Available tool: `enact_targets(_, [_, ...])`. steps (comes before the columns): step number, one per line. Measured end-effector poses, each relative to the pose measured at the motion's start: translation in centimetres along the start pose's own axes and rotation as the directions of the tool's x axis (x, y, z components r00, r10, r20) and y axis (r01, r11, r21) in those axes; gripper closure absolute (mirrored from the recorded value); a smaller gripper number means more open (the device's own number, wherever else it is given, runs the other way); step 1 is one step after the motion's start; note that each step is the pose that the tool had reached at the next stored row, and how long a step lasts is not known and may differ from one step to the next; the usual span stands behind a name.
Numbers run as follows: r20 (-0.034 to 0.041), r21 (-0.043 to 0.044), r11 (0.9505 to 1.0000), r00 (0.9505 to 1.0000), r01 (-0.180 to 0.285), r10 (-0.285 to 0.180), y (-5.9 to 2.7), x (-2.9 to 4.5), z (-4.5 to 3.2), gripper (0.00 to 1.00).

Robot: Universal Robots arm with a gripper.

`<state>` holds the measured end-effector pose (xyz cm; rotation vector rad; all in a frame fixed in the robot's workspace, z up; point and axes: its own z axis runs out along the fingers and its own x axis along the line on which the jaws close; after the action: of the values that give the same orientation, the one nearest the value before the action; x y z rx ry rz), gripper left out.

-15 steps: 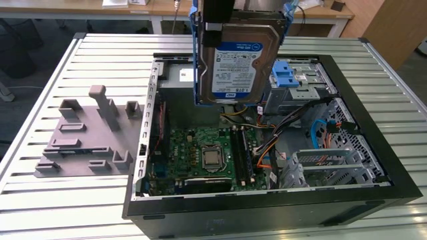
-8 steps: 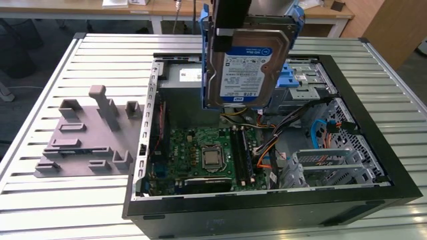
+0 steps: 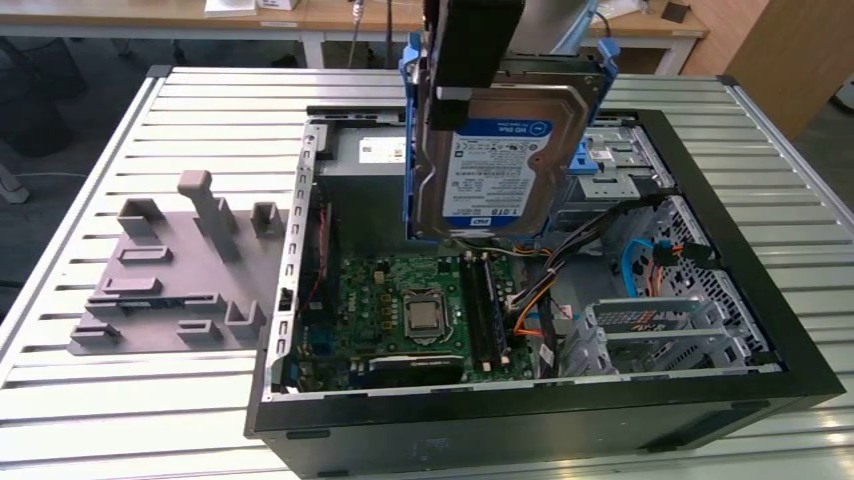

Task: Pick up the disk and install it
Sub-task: 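Insert the disk into the insertion slot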

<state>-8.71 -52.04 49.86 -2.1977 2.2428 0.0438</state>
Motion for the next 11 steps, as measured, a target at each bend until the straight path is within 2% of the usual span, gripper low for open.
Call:
enact_targets(3, [0.0002,0.0001,1.0000,1.0000,0.000,0.000,-0.22,0.29,0.08,0.63])
enact_targets(11, [0.0003,0.0001,1.0000,1.0000,0.000,0.000,-1.77,0.31,0.31,0.63])
